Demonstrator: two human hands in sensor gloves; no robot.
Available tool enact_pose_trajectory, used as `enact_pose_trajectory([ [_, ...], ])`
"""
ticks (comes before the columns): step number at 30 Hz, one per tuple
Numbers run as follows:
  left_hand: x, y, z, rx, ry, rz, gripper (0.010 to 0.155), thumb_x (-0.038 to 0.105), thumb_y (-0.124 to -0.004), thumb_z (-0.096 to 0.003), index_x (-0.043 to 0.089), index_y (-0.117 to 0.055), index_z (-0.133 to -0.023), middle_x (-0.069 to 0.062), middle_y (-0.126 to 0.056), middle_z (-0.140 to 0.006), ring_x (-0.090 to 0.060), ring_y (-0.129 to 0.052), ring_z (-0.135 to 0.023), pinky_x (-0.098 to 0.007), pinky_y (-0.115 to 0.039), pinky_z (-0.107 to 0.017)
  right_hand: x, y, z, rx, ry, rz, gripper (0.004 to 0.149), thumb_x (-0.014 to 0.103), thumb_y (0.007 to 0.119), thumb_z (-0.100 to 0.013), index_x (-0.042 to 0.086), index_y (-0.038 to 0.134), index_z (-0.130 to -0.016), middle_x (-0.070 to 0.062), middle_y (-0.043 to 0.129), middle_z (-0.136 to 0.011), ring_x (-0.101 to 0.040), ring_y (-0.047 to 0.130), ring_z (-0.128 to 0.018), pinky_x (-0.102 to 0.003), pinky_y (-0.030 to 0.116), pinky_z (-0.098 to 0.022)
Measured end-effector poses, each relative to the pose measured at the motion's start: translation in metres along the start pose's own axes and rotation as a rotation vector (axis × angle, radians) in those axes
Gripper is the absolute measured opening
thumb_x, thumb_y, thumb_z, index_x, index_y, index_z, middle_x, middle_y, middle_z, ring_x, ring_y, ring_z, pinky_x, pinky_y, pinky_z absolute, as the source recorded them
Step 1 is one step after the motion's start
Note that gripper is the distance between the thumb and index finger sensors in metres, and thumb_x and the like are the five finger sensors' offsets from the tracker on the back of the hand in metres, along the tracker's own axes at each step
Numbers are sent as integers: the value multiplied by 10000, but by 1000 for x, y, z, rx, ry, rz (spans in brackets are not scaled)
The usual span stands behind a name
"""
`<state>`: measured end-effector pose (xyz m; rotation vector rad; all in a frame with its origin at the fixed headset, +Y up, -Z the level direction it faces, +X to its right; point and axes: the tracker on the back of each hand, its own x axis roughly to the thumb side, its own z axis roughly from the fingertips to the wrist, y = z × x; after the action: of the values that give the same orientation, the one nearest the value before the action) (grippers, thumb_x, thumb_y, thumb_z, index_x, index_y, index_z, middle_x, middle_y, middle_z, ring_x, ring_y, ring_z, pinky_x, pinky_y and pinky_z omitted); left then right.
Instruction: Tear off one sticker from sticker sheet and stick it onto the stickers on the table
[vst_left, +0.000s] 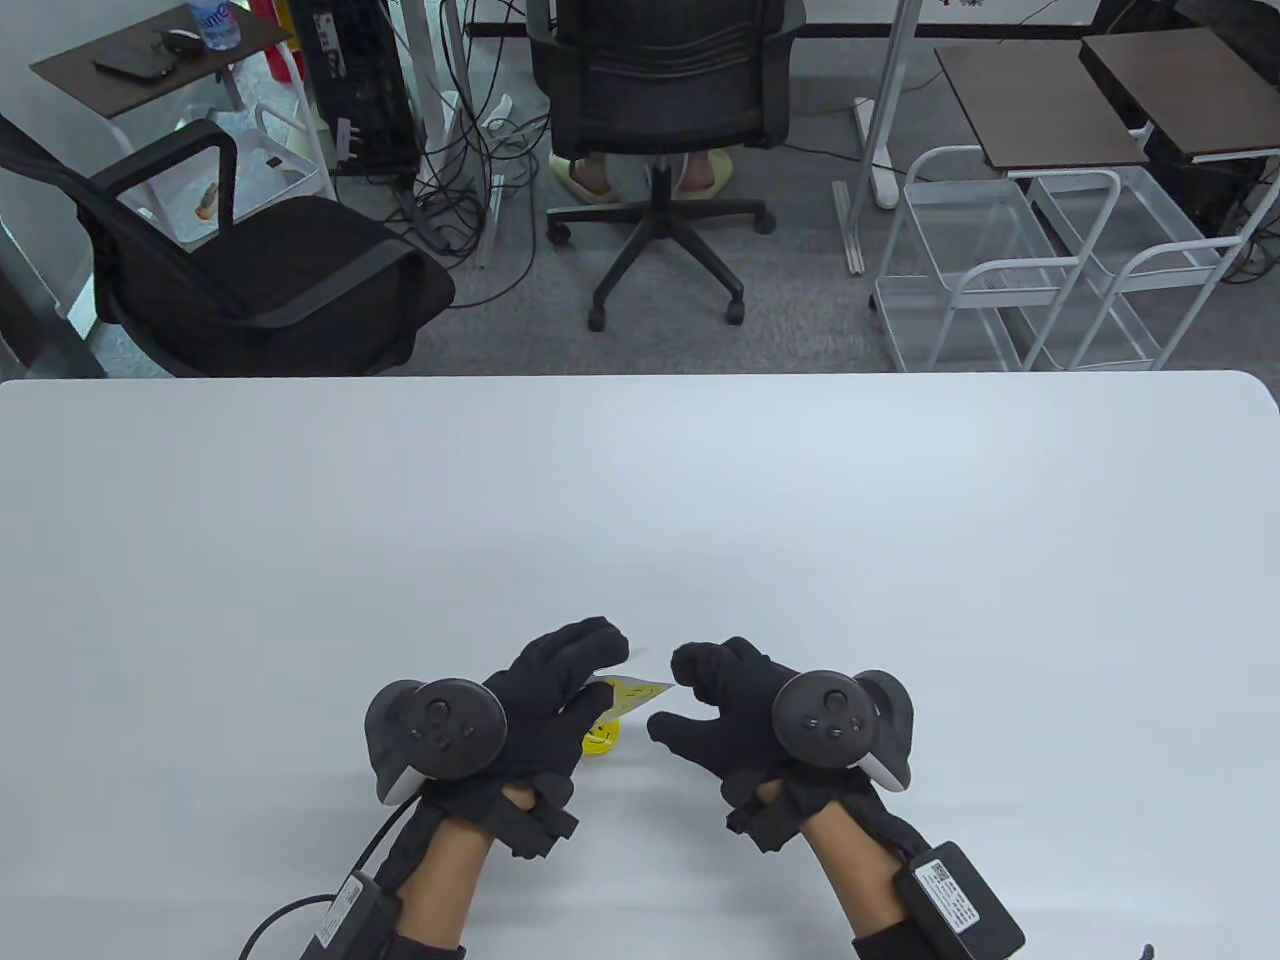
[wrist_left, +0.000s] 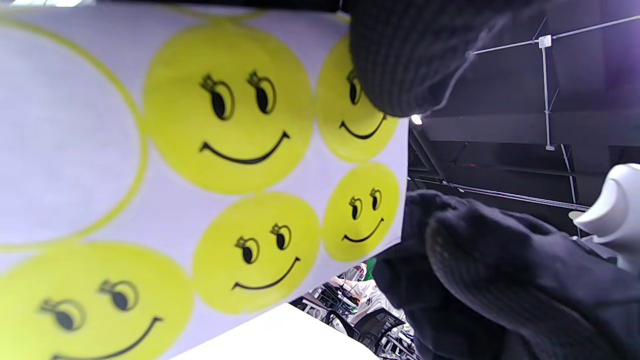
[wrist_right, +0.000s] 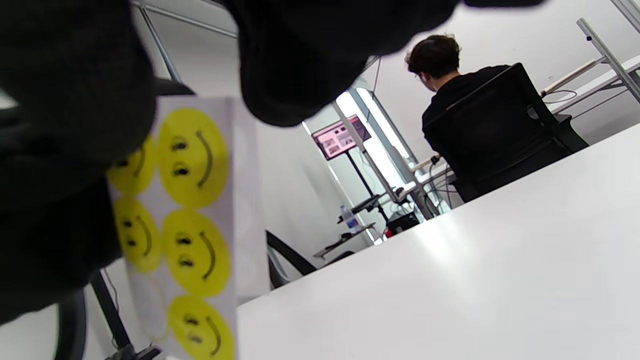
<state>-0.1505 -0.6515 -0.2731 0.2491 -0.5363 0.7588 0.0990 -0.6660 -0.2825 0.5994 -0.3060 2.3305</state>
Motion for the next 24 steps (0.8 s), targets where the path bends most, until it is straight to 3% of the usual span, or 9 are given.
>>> enact_pose_trajectory([
  [2, 1, -1, 1, 5, 0, 20, 537, 317, -816, -493, 190, -736, -1008, -124, -777, -1080, -411, -832, -957, -480, -796, -674, 1, 1, 0, 10, -8, -18, 668, 544, 920, -398, 82, 803, -865, -23, 922, -577, -78, 849, -191, -314, 779, -102],
  [6, -1, -2, 3, 26, 12, 80, 540, 315, -812, -496, 183, -728, -1013, -132, -768, -1083, -420, -821, -958, -483, -789, -676, 5, 4, 2, 6, -40, -60, 460, 395, 876, -456, 107, 845, -813, -6, 937, -524, -75, 849, -157, -314, 778, -81],
  [12, -3, 0, 5, 63, 33, 81, 607, 365, -807, -502, 178, -649, -1058, -151, -704, -1113, -440, -757, -987, -501, -746, -695, 10, 1, 4, -11, -76, -55, 420, 365, 863, -456, 114, 854, -793, 4, 937, -503, -68, 846, -146, -309, 779, -74],
  [18, -17, 3, 11, 166, 103, 140, 886, 522, -797, -490, 110, -346, -1130, -213, -447, -1182, -524, -491, -1051, -583, -570, -743, 8, -6, 6, -49, -71, -60, 417, 362, 859, -456, 114, 855, -790, 4, 936, -499, -67, 847, -145, -309, 781, -75],
  [21, -31, 7, 17, 264, 203, 222, 974, 563, -795, -479, 84, -247, -1125, -243, -341, -1183, -553, -389, -1046, -603, -508, -743, 4, -11, 8, -71, -58, -83, 416, 363, 857, -457, 113, 855, -790, 5, 936, -498, -67, 847, -145, -309, 781, -75],
  [24, -51, 4, 22, 248, 364, 378, 1099, 638, -785, -462, 28, -133, -1102, -276, -239, -1173, -577, -330, -1034, -605, -479, -742, 2, -16, 10, -98, -44, -114, 415, 365, 854, -459, 115, 854, -790, 7, 936, -499, -66, 847, -145, -308, 782, -75],
])
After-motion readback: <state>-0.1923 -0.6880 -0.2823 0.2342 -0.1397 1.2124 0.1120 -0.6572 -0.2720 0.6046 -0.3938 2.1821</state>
